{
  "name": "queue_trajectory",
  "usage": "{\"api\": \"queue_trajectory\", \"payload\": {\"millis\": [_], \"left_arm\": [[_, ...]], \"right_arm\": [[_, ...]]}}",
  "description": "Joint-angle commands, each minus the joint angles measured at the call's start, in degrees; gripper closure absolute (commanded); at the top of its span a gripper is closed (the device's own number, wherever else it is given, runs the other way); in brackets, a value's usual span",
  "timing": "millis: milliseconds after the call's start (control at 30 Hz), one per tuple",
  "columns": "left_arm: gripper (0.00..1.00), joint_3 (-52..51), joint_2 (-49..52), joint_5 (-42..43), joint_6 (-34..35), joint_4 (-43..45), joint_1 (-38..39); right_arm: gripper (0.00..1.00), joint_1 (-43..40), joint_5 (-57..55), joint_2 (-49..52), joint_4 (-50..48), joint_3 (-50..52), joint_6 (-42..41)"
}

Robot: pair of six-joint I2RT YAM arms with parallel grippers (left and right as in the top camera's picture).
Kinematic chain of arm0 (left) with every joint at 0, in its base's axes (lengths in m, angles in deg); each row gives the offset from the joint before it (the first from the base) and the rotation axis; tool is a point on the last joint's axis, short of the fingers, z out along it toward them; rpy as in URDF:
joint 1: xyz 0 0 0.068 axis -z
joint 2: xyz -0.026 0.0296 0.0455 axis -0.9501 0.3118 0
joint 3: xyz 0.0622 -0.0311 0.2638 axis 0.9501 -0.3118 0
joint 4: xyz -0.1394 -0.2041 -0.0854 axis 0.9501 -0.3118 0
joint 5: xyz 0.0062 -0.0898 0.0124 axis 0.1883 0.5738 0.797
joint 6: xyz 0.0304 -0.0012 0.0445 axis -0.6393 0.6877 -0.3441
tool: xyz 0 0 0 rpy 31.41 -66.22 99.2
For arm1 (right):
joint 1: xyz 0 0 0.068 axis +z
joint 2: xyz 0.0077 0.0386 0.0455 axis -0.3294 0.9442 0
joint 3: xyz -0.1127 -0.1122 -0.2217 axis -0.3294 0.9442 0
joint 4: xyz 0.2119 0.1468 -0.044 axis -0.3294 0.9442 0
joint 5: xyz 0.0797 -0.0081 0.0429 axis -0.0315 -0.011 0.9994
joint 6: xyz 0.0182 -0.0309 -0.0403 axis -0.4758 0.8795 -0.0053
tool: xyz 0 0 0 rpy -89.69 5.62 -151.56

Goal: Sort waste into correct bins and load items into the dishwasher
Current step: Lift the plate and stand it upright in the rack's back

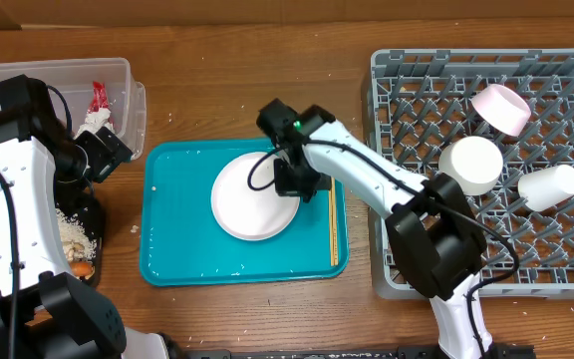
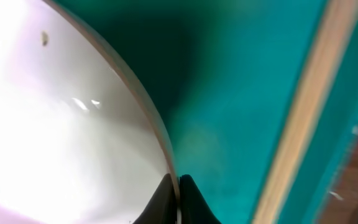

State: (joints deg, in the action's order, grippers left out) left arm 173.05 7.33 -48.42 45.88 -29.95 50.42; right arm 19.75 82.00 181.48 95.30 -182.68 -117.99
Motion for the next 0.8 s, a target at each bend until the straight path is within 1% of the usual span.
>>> {"api": "queue_trajectory", "payload": {"millis": [0,167,300,467,600,667,767], "left_arm": [[0.00,0.5,0.2,0.4,0.6,-0.1,0.1],[0.00,0.5,0.2,0.4,0.6,-0.1,0.1],[0.00,0.5,0.2,0.4,0.6,-0.1,0.1],[0.00,0.5,0.2,0.4,0.6,-0.1,0.1],[0.00,0.5,0.2,0.4,0.6,-0.1,0.1],[0.00,0.5,0.2,0.4,0.6,-0.1,0.1],[0.00,0.5,0.2,0.4,0.6,-0.1,0.1]], "right_arm": [[0.96,-0.6,-8.3,-1.6,6.0,-9.2,0.0],[0.96,-3.7,-20.8,-5.6,16.7,-21.0,-0.1],[0.96,-9.4,-26.6,-9.6,20.2,-26.0,0.3],[0.96,-19.7,-30.7,-13.8,20.1,-26.6,0.6],[0.96,-26.6,-35.2,-13.5,19.1,-26.0,1.6],[0.96,-29.2,-35.3,-13.1,17.6,-24.7,5.1],[0.96,-31.0,-38.9,-13.0,15.7,-21.8,5.4]]}}
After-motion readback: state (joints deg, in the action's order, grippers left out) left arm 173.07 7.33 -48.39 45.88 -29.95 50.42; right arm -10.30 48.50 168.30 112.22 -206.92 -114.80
